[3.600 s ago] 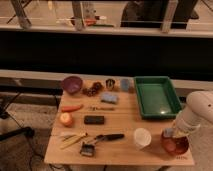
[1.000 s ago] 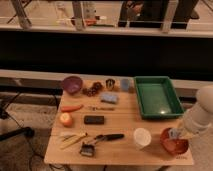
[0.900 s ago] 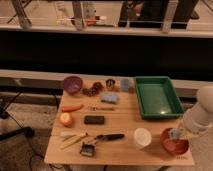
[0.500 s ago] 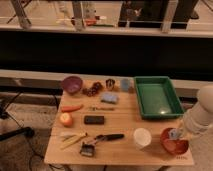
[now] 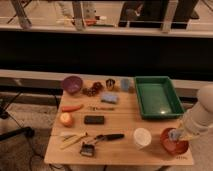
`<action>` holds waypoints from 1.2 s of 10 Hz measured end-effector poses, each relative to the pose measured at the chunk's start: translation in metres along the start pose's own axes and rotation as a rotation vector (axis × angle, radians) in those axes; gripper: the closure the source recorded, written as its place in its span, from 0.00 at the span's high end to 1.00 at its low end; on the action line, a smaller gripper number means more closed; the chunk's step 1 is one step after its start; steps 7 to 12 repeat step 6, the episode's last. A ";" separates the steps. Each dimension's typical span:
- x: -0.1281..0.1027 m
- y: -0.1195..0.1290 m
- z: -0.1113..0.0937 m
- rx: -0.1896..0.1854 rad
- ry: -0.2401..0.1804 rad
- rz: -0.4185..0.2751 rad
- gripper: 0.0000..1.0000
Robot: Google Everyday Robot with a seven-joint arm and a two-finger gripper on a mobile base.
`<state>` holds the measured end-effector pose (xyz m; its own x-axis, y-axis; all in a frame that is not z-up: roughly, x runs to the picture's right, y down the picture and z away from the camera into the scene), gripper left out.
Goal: Place towel in red bowl
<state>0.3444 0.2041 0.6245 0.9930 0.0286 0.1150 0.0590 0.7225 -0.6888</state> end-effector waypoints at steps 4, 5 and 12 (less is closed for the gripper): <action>0.000 -0.003 0.004 -0.023 0.026 0.014 0.54; -0.001 -0.003 0.005 -0.026 0.041 0.016 0.63; 0.000 -0.003 0.006 -0.029 0.058 0.020 0.73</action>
